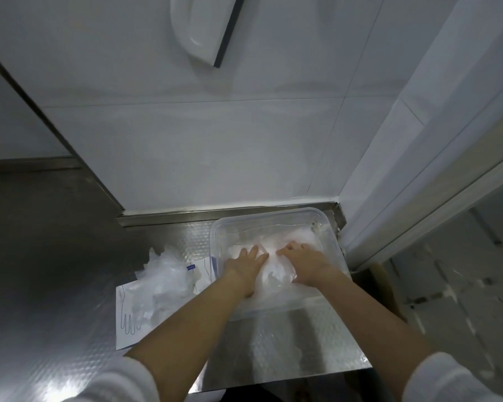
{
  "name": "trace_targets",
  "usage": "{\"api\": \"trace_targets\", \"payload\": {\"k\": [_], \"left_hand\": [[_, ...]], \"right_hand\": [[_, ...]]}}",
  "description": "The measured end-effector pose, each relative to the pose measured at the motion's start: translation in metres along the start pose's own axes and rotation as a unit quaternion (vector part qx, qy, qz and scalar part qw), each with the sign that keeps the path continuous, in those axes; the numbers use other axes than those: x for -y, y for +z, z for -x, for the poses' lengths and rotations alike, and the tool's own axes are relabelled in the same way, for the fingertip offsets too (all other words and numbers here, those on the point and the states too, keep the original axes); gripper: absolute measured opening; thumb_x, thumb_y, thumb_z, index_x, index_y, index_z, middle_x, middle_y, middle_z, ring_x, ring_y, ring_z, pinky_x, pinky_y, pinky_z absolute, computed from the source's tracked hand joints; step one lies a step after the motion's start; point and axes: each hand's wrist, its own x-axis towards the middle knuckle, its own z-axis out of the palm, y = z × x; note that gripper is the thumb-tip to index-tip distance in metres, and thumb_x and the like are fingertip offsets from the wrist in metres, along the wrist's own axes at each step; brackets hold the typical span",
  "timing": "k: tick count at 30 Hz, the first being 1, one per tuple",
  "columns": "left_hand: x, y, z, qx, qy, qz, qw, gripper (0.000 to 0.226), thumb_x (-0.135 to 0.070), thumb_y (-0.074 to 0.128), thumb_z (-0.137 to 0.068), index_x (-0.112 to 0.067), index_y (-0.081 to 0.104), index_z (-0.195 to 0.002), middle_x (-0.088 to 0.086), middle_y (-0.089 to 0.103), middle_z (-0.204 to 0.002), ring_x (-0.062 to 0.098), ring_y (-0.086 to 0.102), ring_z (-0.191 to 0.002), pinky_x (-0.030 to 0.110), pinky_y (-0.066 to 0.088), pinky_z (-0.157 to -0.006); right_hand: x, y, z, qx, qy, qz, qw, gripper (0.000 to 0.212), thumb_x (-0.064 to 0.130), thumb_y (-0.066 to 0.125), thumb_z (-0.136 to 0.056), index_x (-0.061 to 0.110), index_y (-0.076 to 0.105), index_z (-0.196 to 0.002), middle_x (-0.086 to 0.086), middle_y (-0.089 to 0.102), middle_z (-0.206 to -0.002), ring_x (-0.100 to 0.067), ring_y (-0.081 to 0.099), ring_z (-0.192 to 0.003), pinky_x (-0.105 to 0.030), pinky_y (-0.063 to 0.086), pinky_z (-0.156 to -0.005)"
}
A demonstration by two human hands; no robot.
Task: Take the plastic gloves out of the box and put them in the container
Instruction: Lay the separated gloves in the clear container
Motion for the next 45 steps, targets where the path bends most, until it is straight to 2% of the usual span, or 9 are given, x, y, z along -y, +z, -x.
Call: {"api": "trace_targets", "payload": {"k": [7, 11, 15, 19, 22, 27, 34, 40, 45], "left_hand": [[0.005, -0.043, 0.036, -0.045, 0.021, -0.026, 0.998, 0.048, -0.031, 0.046, -0.097, -0.014, 0.035, -0.141, 0.01, 0.048, -0.137, 0.027, 0.047, -0.123, 0.038, 0.033, -0.099], [0.031, -0.057, 0.08, -0.276, 0.022, 0.079, 0.958, 0.029, -0.024, 0.045, -0.096, -0.019, 0.053, -0.124, 0.0, 0.059, -0.125, 0.02, 0.051, -0.118, 0.036, 0.032, -0.099], [0.085, -0.043, 0.12, -0.405, -0.026, 0.208, 0.89, 0.018, -0.007, 0.052, -0.091, -0.014, 0.065, -0.101, 0.002, 0.066, -0.105, 0.023, 0.059, -0.1, 0.037, 0.042, -0.09], [0.126, 0.002, 0.141, -0.321, -0.037, 0.282, 0.903, 0.034, 0.01, 0.043, -0.084, -0.011, 0.066, -0.099, 0.006, 0.065, -0.105, 0.023, 0.06, -0.098, 0.034, 0.047, -0.088], [0.139, 0.039, 0.148, -0.222, -0.009, 0.275, 0.936, 0.052, 0.014, 0.043, -0.076, -0.017, 0.061, -0.113, 0.001, 0.054, -0.131, 0.02, 0.046, -0.125, 0.037, 0.035, -0.106], [0.141, 0.067, 0.153, -0.131, -0.006, 0.236, 0.963, 0.07, -0.013, 0.065, -0.082, -0.022, 0.032, -0.144, -0.01, 0.016, -0.156, 0.011, 0.017, -0.143, 0.032, 0.021, -0.115], [0.135, 0.083, 0.149, -0.145, -0.076, 0.22, 0.962, 0.085, -0.019, 0.072, -0.08, -0.024, 0.022, -0.148, -0.011, 0.015, -0.157, 0.011, 0.018, -0.143, 0.036, 0.024, -0.114], [0.131, 0.078, 0.148, -0.117, -0.091, 0.192, 0.97, 0.088, -0.022, 0.07, -0.083, -0.02, 0.014, -0.15, -0.005, 0.014, -0.158, 0.015, 0.018, -0.144, 0.034, 0.021, -0.115], [0.13, 0.043, 0.155, -0.063, -0.059, 0.22, 0.972, 0.068, -0.033, 0.069, -0.083, -0.023, 0.034, -0.14, -0.002, 0.031, -0.149, 0.018, 0.033, -0.135, 0.036, 0.027, -0.111]], "right_hand": [[0.017, -0.032, 0.023, -0.075, 0.007, -0.059, 0.995, 0.044, 0.016, 0.056, -0.093, 0.022, 0.046, -0.135, 0.003, 0.052, -0.137, -0.017, 0.05, -0.123, -0.03, 0.04, -0.1], [0.067, -0.042, 0.042, -0.269, -0.051, -0.195, 0.942, 0.029, 0.019, 0.049, -0.097, 0.02, 0.056, -0.125, 0.005, 0.063, -0.118, -0.013, 0.06, -0.105, -0.031, 0.049, -0.088], [0.12, -0.043, 0.059, -0.286, -0.159, -0.256, 0.91, 0.026, 0.034, 0.053, -0.095, 0.02, 0.058, -0.116, 0.008, 0.061, -0.108, -0.006, 0.055, -0.097, -0.027, 0.048, -0.084], [0.156, -0.032, 0.063, -0.164, -0.219, -0.179, 0.945, 0.059, 0.057, 0.058, -0.083, 0.025, 0.048, -0.131, 0.008, 0.051, -0.13, -0.008, 0.044, -0.116, -0.021, 0.035, -0.093], [0.174, -0.02, 0.055, -0.119, -0.212, -0.119, 0.963, 0.056, 0.047, 0.058, -0.088, 0.021, 0.045, -0.135, 0.001, 0.051, -0.133, -0.017, 0.047, -0.119, -0.028, 0.037, -0.095], [0.183, -0.025, 0.045, -0.139, -0.142, -0.161, 0.967, 0.021, 0.019, 0.046, -0.097, 0.012, 0.062, -0.108, -0.002, 0.067, -0.108, -0.021, 0.062, -0.097, -0.029, 0.043, -0.08], [0.168, -0.041, 0.045, -0.169, -0.118, -0.267, 0.941, 0.034, -0.009, 0.041, -0.083, 0.004, 0.067, -0.101, -0.006, 0.066, -0.089, -0.011, 0.057, -0.071, -0.012, 0.041, -0.064], [0.145, -0.081, 0.046, -0.284, -0.095, -0.335, 0.893, 0.024, -0.002, 0.043, -0.09, 0.008, 0.065, -0.088, 0.0, 0.065, -0.072, -0.015, 0.065, -0.06, -0.03, 0.054, -0.06], [0.122, -0.11, 0.051, -0.284, -0.06, -0.348, 0.892, 0.011, 0.008, 0.054, -0.092, 0.011, 0.062, -0.085, -0.01, 0.069, -0.073, -0.021, 0.065, -0.055, -0.028, 0.055, -0.049]]}}
